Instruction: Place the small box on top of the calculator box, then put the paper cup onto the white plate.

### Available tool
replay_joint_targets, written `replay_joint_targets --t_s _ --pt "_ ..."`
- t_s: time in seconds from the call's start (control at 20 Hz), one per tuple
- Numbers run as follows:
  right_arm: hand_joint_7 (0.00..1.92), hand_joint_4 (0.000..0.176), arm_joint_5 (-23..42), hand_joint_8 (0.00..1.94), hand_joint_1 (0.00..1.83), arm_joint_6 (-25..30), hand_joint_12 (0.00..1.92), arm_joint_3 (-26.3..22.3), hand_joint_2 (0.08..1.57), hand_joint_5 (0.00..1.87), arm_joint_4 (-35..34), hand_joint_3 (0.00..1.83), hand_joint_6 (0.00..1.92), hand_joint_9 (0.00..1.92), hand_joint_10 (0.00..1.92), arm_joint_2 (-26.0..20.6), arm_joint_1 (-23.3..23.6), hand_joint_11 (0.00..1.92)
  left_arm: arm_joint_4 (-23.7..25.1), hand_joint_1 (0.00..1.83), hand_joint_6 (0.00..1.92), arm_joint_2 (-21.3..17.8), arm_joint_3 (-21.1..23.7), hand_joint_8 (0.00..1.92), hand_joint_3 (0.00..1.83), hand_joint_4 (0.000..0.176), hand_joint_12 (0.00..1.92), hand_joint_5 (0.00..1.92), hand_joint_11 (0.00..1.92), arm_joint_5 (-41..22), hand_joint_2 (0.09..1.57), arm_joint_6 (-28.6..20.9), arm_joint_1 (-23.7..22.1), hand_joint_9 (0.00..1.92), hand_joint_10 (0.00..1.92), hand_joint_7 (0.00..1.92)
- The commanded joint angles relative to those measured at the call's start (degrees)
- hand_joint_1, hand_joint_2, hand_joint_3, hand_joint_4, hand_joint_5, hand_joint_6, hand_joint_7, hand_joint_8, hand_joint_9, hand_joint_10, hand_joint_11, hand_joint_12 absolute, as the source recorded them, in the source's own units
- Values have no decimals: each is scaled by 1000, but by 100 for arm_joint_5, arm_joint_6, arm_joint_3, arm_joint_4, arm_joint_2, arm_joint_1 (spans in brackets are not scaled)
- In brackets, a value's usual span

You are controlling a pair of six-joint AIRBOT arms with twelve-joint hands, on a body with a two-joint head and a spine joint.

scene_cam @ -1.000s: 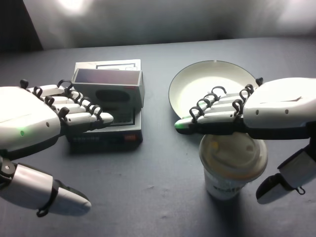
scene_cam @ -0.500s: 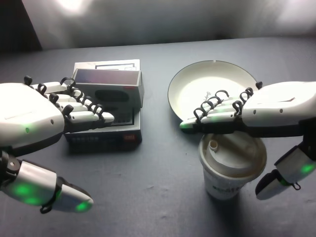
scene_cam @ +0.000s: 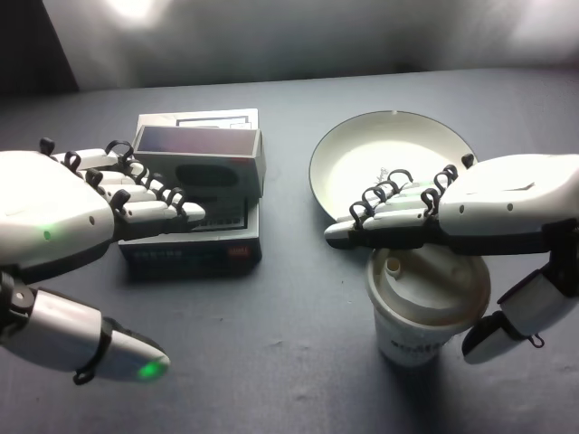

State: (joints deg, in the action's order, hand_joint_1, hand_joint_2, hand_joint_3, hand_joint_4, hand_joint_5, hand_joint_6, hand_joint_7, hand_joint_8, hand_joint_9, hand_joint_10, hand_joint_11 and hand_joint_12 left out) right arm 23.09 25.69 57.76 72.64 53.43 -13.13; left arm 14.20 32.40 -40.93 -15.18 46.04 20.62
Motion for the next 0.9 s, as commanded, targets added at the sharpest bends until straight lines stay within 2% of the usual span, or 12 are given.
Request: replay_joint_targets --t_s 0.0,0.05,0.15,0.25,0.35,0.5,0.55,0.65,0.7,0.75,0.8,0.85 --pt "0 0 290 0 1116 -20 0 3 879 0 -206 0 0 0 0 -34 15 0 -79 249 0 -51 -42 0 2 0 315 156 0 -544 960 -2 -103 190 0 205" --pt "0 0 290 0 1147 -33 0 3 896 0 -207 7 0 0 0 -28 15 0 -97 217 1 -49 -49 3 0 0 393 179 0 -544 960 -2 -114 224 4 237" --pt "0 0 290 0 1179 -35 0 2 898 0 -209 5 0 0 0 -25 15 0 -121 229 0 -49 -56 2 0 0 316 175 0 -544 962 1 -122 222 1 238" --pt "0 0 290 0 1199 -40 22 2 940 0 -210 21 0 0 0 -25 16 47 -172 182 0 -49 -58 0 3 0 322 140 0 -544 969 36 -122 185 0 189" --pt "129 0 290 10 1283 -54 567 3 1000 72 -211 0 4 129 14 -25 22 1 -180 263 4 -49 -68 5 4 0 300 147 0 -544 987 37 -123 185 4 199" --pt "343 0 296 12 1412 -64 1021 3 1045 259 -211 1 16 352 32 -26 25 0 -194 269 5 -49 -76 6 7 0 304 169 0 -544 1011 39 -128 194 2 220" --pt "457 0 298 11 1451 -69 1098 3 1051 361 -211 1 19 463 36 -26 26 69 -194 266 1 -49 -76 1 6 0 284 153 0 -544 1018 41 -130 180 0 196" --pt "661 0 301 16 1523 -89 1085 3 1076 563 -211 4 27 662 42 -26 35 282 -194 239 0 -49 -73 0 10 0 310 138 0 -544 1046 41 -136 182 1 187" --pt "814 0 309 46 1769 -91 1416 3 1069 726 -211 1 63 813 80 -26 39 606 -194 222 4 -48 -72 8 7 0 352 156 0 -544 1056 45 -141 220 9 227" --pt "893 0 314 35 1753 -92 1615 3 1096 814 -211 4 53 746 961 -26 43 709 -195 229 1 -48 -70 5 5 0 336 155 0 -544 1062 49 -143 219 5 228" --pt "927 0 314 709 1645 -92 1632 3 1090 922 -211 33 58 780 1163 -26 47 781 -196 233 3 -47 -70 5 7 0 332 160 0 -544 1068 50 -145 220 4 232" --pt "945 0 328 856 1624 -92 1601 3 1092 995 -211 10 58 822 1153 -27 51 805 -199 230 1 -47 -71 2 8 0 303 149 0 -544 1079 53 -146 198 1 209"
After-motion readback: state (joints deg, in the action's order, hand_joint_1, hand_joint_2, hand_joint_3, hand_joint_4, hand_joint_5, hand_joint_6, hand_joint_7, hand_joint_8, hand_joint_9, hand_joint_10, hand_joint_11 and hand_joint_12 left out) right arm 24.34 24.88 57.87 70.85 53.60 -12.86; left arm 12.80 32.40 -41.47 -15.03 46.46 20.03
